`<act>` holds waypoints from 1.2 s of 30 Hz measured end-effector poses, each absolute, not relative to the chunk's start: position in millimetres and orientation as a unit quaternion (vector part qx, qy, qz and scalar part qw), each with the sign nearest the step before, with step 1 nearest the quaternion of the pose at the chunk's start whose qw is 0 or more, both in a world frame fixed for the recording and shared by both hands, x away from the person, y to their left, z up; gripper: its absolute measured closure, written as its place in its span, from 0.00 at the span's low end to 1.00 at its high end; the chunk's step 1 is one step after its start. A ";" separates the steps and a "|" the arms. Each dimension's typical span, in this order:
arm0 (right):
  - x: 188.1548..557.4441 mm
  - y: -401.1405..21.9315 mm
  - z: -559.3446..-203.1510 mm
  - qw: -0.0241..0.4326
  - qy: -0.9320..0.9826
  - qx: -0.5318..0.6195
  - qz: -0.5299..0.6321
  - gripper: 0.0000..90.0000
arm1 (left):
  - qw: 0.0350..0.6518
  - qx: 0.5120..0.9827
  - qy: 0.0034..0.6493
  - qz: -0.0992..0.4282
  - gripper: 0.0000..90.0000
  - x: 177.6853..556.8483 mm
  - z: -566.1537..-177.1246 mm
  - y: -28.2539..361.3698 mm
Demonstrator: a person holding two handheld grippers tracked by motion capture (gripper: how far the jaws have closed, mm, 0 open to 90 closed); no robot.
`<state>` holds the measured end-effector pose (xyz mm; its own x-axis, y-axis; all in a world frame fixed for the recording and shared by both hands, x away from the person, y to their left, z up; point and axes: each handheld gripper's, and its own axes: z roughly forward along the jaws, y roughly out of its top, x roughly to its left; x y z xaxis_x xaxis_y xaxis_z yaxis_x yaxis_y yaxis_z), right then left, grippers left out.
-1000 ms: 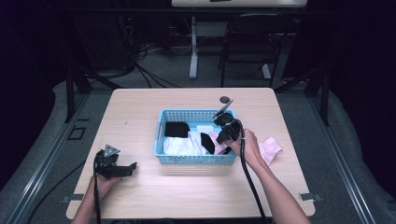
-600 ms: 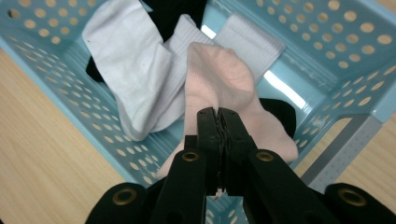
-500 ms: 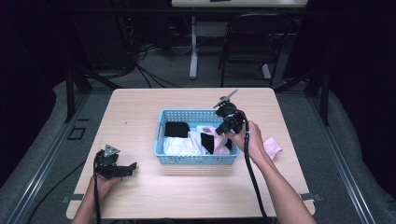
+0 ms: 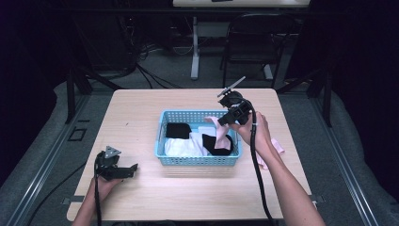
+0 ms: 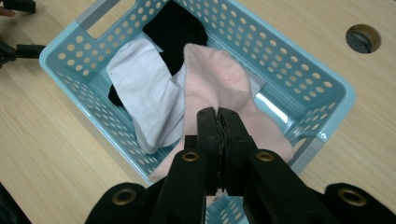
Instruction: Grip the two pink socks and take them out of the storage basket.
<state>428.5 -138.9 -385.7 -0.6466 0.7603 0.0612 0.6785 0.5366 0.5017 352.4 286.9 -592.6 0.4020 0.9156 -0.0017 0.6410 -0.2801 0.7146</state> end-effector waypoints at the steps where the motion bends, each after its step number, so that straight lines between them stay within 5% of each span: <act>1: 428.5 -138.9 -385.7 0.082 0.873 0.412 0.249 0.98 | 0.325 0.772 0.504 0.211 0.01 352.4 -592.6 286.9; 36: 403.0 -231.6 -340.5 0.139 0.831 0.462 0.275 0.98 | 0.323 0.772 0.505 0.211 0.01 352.2 -592.3 286.9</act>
